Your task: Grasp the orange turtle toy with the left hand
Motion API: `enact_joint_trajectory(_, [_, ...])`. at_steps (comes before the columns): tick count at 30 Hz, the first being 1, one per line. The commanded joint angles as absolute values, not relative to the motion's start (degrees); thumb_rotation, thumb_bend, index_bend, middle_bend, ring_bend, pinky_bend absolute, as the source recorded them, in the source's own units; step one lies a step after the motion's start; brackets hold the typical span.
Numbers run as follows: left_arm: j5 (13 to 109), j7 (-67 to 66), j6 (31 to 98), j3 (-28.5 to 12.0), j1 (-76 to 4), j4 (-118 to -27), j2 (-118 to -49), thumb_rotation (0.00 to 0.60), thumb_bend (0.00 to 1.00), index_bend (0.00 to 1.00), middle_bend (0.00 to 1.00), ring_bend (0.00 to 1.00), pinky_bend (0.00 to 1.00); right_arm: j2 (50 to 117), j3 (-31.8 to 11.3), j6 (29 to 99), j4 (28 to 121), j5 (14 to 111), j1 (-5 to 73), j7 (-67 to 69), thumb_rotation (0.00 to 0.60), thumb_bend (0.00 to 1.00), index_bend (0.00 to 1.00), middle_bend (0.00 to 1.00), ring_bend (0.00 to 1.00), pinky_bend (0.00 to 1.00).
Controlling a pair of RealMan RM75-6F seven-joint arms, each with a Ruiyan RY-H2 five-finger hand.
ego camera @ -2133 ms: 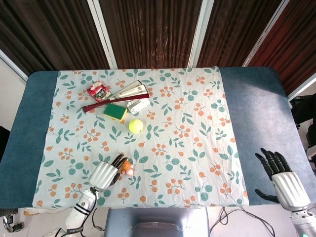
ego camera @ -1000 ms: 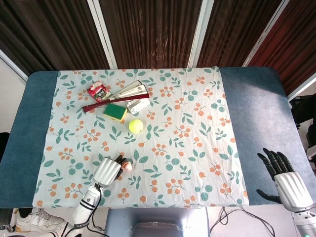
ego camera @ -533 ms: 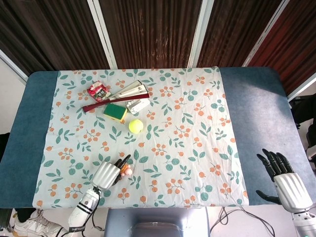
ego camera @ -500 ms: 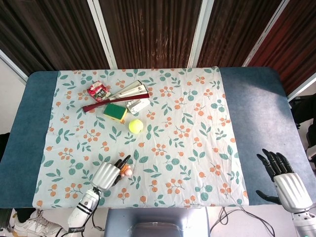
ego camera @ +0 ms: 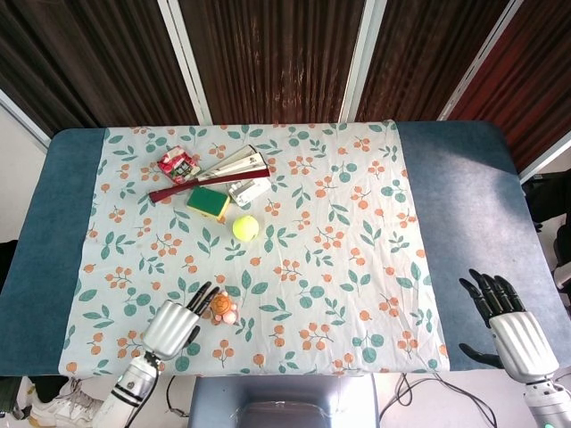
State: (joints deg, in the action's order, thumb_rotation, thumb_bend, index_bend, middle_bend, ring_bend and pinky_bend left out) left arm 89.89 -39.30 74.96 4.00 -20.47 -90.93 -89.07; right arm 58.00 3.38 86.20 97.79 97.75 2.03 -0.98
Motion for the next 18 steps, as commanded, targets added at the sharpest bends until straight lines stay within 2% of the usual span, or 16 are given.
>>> enact_joint_trajectory(1, [91.3, -39.8, 82.4, 7.2, -14.8, -96.1, -82.3, 0.600, 0.33, 0.03, 0.09, 0.69, 0.97, 58.1, 3.4, 86.4, 97.8, 97.9, 1.9, -1.1, 0.600, 0.08, 0.00, 0.00, 0.00, 0.00])
enact_joint_trajectory(2, [91.2, -39.4, 84.2, 8.4, -13.1, -97.3, -80.6, 0.600, 0.33, 0.06, 0.10, 0.58, 0.91, 58.1, 3.4, 86.5, 97.8, 98.0, 1.9, -1.1, 0.600, 0.08, 0.00, 0.00, 0.00, 0.00])
enact_joint_trajectory(4, [90.5, -36.7, 88.0, 11.0, -9.1, -99.7, -77.0, 0.600, 0.33, 0.07, 0.12, 0.33, 0.66, 58.3, 3.4, 86.4, 97.8, 97.9, 2.0, -1.3, 0.600, 0.08, 0.00, 0.00, 0.00, 0.00])
enact_joint_trajectory(5, [90.4, -34.5, 90.3, 12.0, -7.0, -100.5, -75.3, 0.600, 0.33, 0.06, 0.12, 0.25, 0.55, 58.4, 3.3, 86.1, 97.8, 97.7, 2.0, -1.7, 0.600, 0.08, 0.00, 0.00, 0.00, 0.00])
enact_joint_trajectory(6, [90.8, -32.5, 92.2, 12.5, -5.6, -100.4, -74.4, 0.600, 0.33, 0.05, 0.11, 0.18, 0.44, 58.6, 3.3, 85.8, 97.8, 97.6, 2.1, -2.0, 0.600, 0.08, 0.00, 0.00, 0.00, 0.00])
enact_joint_trajectory(8, [91.6, -27.7, 96.3, 12.5, -3.0, -99.1, -73.5, 0.600, 0.33, 0.03, 0.10, 0.13, 0.32, 58.9, 3.4, 85.0, 97.9, 97.5, 2.4, -2.6, 0.600, 0.08, 0.00, 0.00, 0.00, 0.00])
enact_joint_trajectory(12, [91.1, -22.8, 100.0, 11.2, -0.4, -99.5, -70.7, 0.600, 0.33, 0.00, 0.10, 0.11, 0.29, 59.4, 3.7, 83.4, 98.2, 97.7, 3.1, -3.5, 0.600, 0.08, 0.00, 0.00, 0.00, 0.00])
enact_joint_trajectory(18, [89.4, -20.5, 100.6, 8.9, 1.0, -99.4, -69.0, 0.600, 0.33, 0.00, 0.10, 0.11, 0.29, 59.8, 3.5, 82.6, 98.1, 97.3, 3.6, -3.8, 0.600, 0.08, 0.00, 0.00, 0.00, 0.00])
